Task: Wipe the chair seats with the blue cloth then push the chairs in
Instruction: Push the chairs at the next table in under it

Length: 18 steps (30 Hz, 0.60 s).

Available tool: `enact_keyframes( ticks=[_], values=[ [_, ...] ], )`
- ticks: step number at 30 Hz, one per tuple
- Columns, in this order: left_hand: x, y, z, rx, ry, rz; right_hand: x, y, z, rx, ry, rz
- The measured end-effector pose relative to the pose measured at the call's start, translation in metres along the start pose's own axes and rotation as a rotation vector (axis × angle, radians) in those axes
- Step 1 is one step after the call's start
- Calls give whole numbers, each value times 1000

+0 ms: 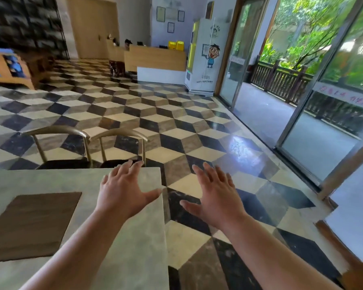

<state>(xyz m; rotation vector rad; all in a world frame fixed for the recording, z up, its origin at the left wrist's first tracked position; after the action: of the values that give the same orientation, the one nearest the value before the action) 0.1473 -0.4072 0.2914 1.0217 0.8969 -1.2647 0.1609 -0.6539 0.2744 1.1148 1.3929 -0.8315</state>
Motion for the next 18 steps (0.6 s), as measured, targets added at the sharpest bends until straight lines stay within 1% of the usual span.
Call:
enact_keyframes(
  ticks=[3,9,18],
  values=[
    [15,77,16,-47,-66,67,-9,72,42,-27,-50,25],
    [42,208,52,-126,-114,59,-17,190,112,-82,-97,-35],
    [71,339,71,-257,-41,107,0,346,180,-248,0,-10]
  ],
)
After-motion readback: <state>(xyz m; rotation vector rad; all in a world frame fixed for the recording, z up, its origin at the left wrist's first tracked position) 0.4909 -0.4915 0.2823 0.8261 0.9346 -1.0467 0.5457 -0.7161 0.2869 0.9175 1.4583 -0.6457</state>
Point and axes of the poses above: each hand's wrist, its own y-axis towards the middle knuckle, its own x-axis out of the palm, z = x × y, the point moved 5 cm from there along y, towards the middle knuckle, and after that the axes turned 6 degrees about -z, right-handed, at the moved point
